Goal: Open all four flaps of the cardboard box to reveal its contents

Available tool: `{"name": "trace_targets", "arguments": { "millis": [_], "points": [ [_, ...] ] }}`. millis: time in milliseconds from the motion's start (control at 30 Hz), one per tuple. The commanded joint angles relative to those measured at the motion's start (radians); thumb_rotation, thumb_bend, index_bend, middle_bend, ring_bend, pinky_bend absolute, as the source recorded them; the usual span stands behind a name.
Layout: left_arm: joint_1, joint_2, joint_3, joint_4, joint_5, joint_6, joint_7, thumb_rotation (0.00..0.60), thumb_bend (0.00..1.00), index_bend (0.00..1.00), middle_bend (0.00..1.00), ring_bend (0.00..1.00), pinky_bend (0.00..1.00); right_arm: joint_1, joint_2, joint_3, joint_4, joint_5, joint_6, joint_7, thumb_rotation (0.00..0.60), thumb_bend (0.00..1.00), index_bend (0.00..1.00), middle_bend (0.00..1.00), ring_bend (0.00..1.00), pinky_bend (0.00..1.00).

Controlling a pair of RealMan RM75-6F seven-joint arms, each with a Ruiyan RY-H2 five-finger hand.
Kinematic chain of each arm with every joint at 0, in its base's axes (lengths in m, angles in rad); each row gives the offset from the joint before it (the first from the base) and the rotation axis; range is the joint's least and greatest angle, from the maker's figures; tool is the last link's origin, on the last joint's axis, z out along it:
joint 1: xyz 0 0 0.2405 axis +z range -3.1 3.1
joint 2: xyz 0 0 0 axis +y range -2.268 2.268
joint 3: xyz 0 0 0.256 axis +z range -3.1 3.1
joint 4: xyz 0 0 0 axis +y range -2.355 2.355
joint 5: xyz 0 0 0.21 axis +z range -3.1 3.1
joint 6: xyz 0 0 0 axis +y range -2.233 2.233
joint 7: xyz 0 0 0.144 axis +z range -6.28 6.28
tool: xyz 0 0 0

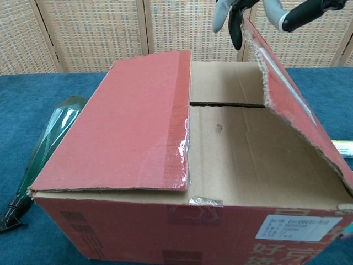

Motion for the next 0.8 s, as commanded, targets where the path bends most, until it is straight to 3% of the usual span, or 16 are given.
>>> {"name": "trace_targets", "arguments": {
  "millis": [33,800],
  "points": [
    [-0.001,0.000,-0.001,0.000,0.001,0.000,0.001,0.600,0.20,0.18,0.00,0.00,0.00,-0.005,0.024,0.006,-0.006,0.004,0.006,-0.002,0.600,1.00,0.32,0.47,0.03,0.00],
    [-0.010,-0.005,-0.004,-0.013,-0.001,-0.001,0.038,0.600,0.20,0.18,0.00,0.00,0.00,-0.029,0.211,0.032,-0.031,0.026,-0.007,-0.014,0.600,1.00,0.32,0.47,0.03,0.00]
  ]
}}
